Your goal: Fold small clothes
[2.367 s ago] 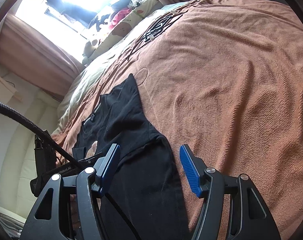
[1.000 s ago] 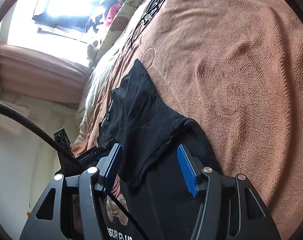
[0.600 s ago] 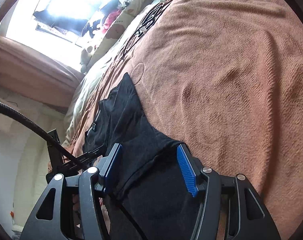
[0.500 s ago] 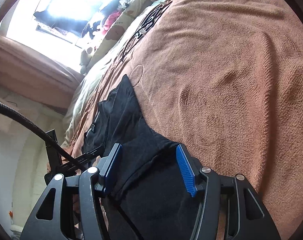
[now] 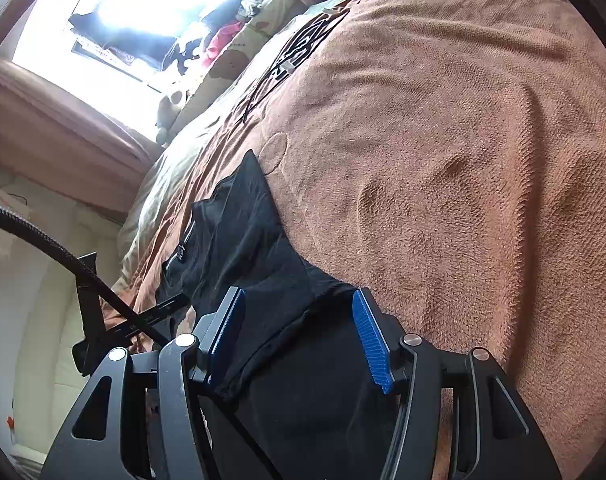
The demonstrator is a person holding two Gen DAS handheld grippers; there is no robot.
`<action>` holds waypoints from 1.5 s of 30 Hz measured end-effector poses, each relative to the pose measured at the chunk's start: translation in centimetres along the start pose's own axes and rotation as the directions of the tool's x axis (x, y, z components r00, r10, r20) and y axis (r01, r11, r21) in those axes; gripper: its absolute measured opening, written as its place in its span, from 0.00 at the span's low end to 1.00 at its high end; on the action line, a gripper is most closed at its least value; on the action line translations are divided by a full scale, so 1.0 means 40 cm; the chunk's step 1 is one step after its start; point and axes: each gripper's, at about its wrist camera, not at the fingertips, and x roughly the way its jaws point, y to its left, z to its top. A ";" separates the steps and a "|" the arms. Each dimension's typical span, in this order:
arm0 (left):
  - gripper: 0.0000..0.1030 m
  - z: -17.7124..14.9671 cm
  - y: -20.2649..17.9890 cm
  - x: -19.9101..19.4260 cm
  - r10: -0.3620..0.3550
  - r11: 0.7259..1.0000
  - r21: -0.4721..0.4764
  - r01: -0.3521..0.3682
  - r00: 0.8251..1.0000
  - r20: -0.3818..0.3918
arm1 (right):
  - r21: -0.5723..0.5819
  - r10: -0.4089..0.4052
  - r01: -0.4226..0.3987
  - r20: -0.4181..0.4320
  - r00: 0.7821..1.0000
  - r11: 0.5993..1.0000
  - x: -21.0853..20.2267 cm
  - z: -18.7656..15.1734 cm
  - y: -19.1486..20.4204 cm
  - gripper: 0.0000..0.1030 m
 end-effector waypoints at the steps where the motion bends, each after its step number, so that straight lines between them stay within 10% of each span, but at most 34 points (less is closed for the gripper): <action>1: 0.16 -0.004 -0.005 -0.010 -0.035 0.999 -0.005 0.035 0.999 0.006 | -0.003 0.002 -0.002 -0.001 1.000 1.000 0.001 0.001 0.004 0.52; 12: 0.15 -0.069 -0.142 -0.019 -0.192 0.981 0.027 0.193 0.981 -0.033 | -0.053 -0.019 0.019 -0.009 1.000 0.998 -0.019 -0.007 0.027 0.52; 18: 0.15 -0.135 -0.193 -0.008 -0.160 0.984 0.061 0.165 0.984 -0.078 | -0.074 -0.044 0.044 0.003 0.999 0.996 -0.051 -0.006 0.035 0.52; 32: 0.16 -0.264 -0.038 -0.313 -0.174 0.985 -0.018 0.173 0.984 -0.030 | -0.273 -0.184 0.179 0.007 0.983 0.945 -0.181 -0.028 0.165 0.52; 37: 0.43 -0.320 0.061 -0.462 -0.126 0.990 -0.057 0.128 0.992 0.027 | -0.349 -0.212 0.202 0.010 0.977 0.915 -0.261 -0.088 0.232 0.52; 45: 0.59 -0.393 0.184 -0.692 -0.091 0.985 -0.134 0.109 0.986 0.139 | -0.456 -0.244 0.209 -0.018 0.970 0.865 -0.405 -0.170 0.335 0.64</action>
